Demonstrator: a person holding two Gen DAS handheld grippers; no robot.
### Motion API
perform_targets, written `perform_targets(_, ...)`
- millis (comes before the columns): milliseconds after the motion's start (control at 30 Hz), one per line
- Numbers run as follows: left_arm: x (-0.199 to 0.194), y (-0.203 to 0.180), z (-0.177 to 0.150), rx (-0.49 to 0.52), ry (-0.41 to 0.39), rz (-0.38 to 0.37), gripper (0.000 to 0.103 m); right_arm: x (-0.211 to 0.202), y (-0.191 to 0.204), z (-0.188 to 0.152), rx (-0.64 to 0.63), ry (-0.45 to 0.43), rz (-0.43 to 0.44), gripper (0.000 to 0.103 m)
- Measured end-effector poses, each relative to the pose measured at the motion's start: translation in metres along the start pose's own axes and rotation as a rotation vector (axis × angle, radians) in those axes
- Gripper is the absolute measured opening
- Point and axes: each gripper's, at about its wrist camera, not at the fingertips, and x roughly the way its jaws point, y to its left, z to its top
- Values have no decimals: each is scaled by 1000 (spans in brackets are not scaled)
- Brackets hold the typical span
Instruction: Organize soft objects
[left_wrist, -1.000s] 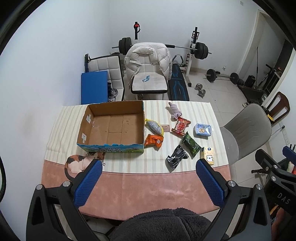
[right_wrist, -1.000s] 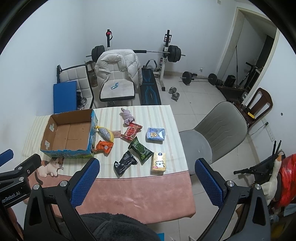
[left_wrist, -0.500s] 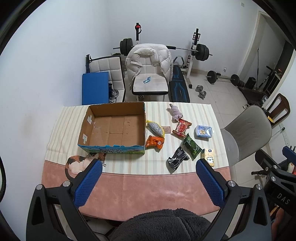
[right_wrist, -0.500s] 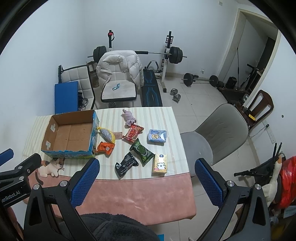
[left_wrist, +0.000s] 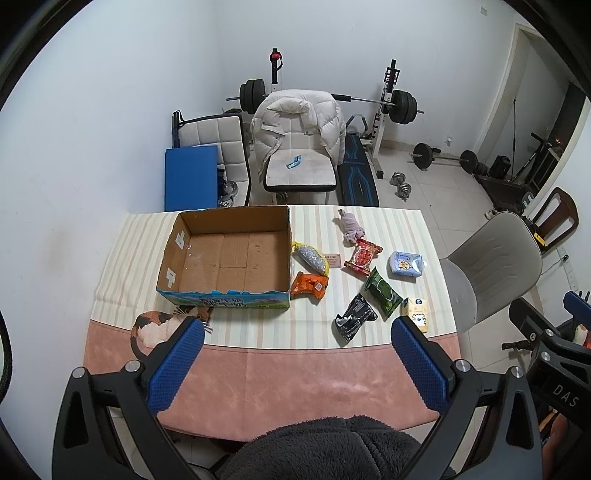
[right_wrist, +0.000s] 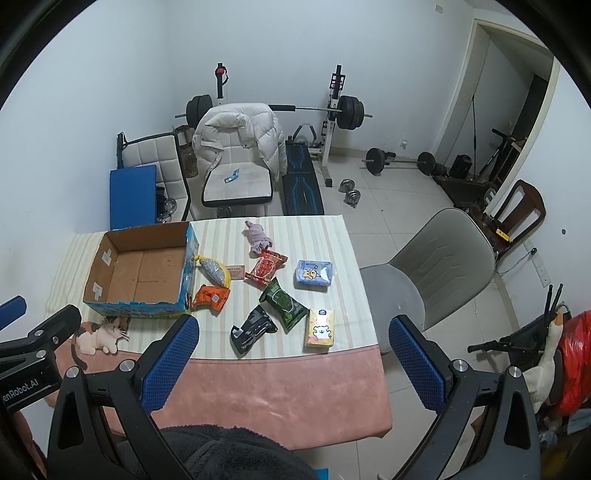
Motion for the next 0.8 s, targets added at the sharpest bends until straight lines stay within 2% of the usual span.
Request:
perform_targets(633, 0, -4, -5, 9, -19, -6, 103, 2, -10, 2, 41, 9, 9, 103)
perform_targets(733, 20, -8, 1, 30, -18, 12, 103, 20, -29, -2, 75, 43, 17, 103)
perform_targets(800, 51, -14, 7, 60, 28, 11, 103, 46, -41, 2, 81, 95, -2, 103)
